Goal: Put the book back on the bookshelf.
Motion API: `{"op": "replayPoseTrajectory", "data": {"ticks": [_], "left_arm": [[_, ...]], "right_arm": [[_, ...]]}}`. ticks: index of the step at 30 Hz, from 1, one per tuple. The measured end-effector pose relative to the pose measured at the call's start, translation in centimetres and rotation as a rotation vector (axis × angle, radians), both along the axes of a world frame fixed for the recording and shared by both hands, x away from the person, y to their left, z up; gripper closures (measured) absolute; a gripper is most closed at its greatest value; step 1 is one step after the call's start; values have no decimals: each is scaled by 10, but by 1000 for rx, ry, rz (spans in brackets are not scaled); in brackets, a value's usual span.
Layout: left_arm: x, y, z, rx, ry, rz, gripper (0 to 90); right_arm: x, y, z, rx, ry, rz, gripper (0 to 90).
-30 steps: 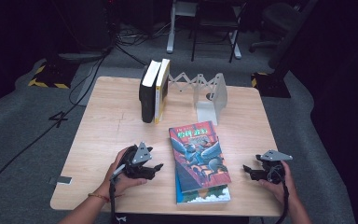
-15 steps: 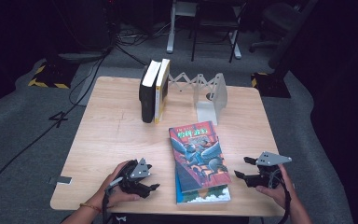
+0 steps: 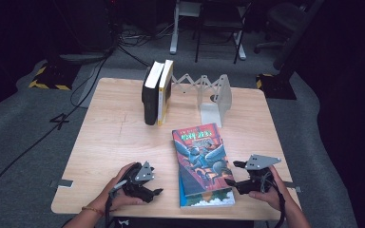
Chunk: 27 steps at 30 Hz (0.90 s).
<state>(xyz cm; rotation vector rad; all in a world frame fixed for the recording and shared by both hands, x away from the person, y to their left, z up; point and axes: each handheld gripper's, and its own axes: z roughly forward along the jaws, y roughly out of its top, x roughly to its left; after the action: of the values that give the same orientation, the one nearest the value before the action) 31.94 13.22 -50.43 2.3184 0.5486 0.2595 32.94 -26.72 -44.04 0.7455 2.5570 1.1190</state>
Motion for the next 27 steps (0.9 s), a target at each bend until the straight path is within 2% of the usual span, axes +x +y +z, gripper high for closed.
{"op": "replayPoseTrajectory", "data": {"ticks": [1, 2, 3, 5, 7, 12, 20, 24, 25, 27], "left_arm": [[1, 0, 0, 0, 7, 1, 163], [1, 0, 0, 0, 10, 0, 163], [1, 0, 0, 0, 10, 0, 163], [3, 0, 0, -4, 19, -1, 163], [4, -1, 0, -3, 19, -4, 159], [7, -2, 0, -2, 24, -6, 155], [16, -5, 0, 3, 23, 27, 157], [32, -9, 1, 8, 25, 44, 158], [36, -9, 1, 4, 26, 55, 160], [43, -11, 2, 8, 30, 64, 165]], "right_arm": [[2, 1, -1, -6, 5, 0, 252], [5, 3, -4, -11, 28, 4, 247], [5, 3, -4, -11, 28, 4, 247], [12, 6, -11, -35, 74, 10, 209], [19, 6, -14, -7, 117, 13, 173], [34, 8, -18, 4, 179, 28, 117], [43, 17, -16, -32, 208, 35, 81], [42, 21, -13, -70, 176, 46, 87], [40, 22, -11, -84, 157, 47, 95], [37, 23, -9, -96, 115, 40, 179]]}}
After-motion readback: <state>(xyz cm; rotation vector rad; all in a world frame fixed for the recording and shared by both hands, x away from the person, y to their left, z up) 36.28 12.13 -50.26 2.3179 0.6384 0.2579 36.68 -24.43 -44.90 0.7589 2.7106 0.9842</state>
